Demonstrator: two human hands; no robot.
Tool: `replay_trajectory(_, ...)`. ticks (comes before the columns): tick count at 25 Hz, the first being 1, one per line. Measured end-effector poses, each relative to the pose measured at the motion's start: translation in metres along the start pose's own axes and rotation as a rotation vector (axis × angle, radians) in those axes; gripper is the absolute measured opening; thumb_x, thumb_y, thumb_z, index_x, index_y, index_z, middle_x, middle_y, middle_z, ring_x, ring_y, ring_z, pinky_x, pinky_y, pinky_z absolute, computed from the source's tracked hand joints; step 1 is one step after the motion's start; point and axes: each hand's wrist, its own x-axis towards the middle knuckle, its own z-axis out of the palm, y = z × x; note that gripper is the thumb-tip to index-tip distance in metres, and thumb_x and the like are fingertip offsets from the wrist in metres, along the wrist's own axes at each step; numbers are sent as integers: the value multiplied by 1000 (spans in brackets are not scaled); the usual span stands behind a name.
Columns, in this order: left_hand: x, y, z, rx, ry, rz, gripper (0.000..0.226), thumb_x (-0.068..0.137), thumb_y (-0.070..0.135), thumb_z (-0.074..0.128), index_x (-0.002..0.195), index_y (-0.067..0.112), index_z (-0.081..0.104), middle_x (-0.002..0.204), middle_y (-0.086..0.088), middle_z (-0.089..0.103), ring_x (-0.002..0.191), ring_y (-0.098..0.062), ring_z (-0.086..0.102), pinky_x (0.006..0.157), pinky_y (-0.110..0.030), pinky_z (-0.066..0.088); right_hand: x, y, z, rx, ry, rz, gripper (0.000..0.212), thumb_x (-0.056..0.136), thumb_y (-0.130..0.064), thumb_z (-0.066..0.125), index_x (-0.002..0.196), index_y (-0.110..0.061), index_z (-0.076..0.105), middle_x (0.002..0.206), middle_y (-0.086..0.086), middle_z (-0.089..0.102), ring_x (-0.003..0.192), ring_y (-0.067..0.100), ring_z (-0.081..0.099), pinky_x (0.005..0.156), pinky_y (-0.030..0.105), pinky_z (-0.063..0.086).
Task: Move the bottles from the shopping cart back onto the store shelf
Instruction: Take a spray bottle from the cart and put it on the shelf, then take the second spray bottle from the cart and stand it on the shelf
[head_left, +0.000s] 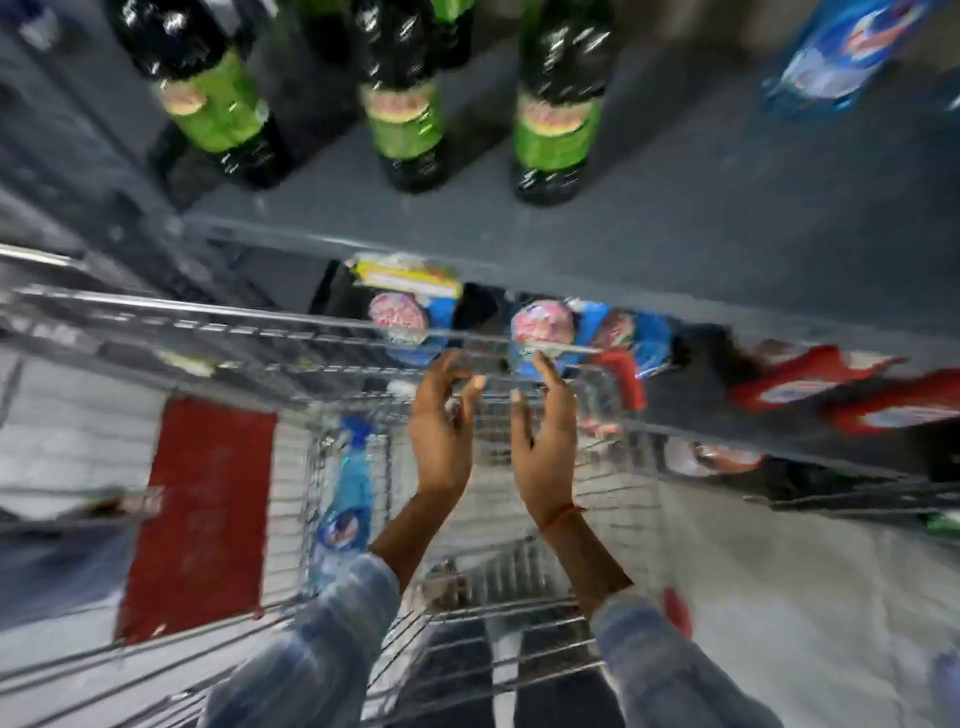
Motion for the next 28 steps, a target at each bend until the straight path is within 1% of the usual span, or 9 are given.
replay_trajectory(2,6,-77,-60,237,14,-191,32,87,24,60,117,17,52,102,-9,67,96,-22,63,86,-33,48,-40,29,76,-96,-240,99,41,91,-10,52,130,0,43,138,18,48,130,28,44,111,35,33)
replay_trajectory(5,13,-182,-134,537,-107,-467,52,86,21,60,129,-3,42,126,-30,53,118,-41,49,98,-42,37,-91,64,159,-186,-624,347,63,89,-41,39,129,6,41,139,23,45,130,31,43,111,35,30)
replay_trajectory(10,5,-274,-199,634,-485,-801,32,84,9,62,111,-5,52,123,-31,56,94,-29,66,62,-28,48,-144,120,231,-417,-1318,556,71,92,-37,35,139,12,12,153,27,13,143,31,19,116,29,14)
replay_trajectory(11,4,-286,-205,627,-535,-776,28,82,4,64,107,-5,55,122,-32,57,86,-23,67,61,-24,50,-150,122,241,-363,-1336,586,60,94,-25,41,137,13,22,149,31,23,140,36,27,115,31,21)
replay_trajectory(14,6,-293,-210,555,-572,-805,38,74,11,74,103,-10,62,111,-31,64,95,-31,64,87,-43,52,-159,120,252,-138,-1254,654,32,87,11,48,119,15,49,129,35,50,114,35,55,95,29,44)
replay_trajectory(16,-1,-283,-207,501,-607,-805,37,73,11,75,100,-11,62,107,-32,65,96,-34,64,84,-40,49,-159,118,245,-70,-1237,623,36,83,19,47,119,16,46,127,31,52,103,17,60,85,16,51)
replay_trajectory(19,-6,-253,-197,472,-585,-671,37,74,11,75,104,-4,59,104,-26,66,98,-32,61,78,-32,50,-148,117,220,-38,-1241,636,48,78,27,45,124,18,38,124,27,51,104,14,63,92,19,51)
replay_trajectory(23,-3,-172,-178,291,-494,-522,43,70,-1,74,107,-5,53,110,-27,60,95,-27,56,83,-28,51,-109,84,160,19,-970,648,61,70,0,75,120,9,41,114,23,57,82,3,57,77,15,45)
replay_trajectory(28,7,-25,-140,240,-482,-71,40,61,18,82,96,11,62,101,-4,62,89,-7,59,78,-13,47,-51,3,61,63,-725,346,38,80,0,66,115,2,50,105,13,63,95,19,58,83,10,46)
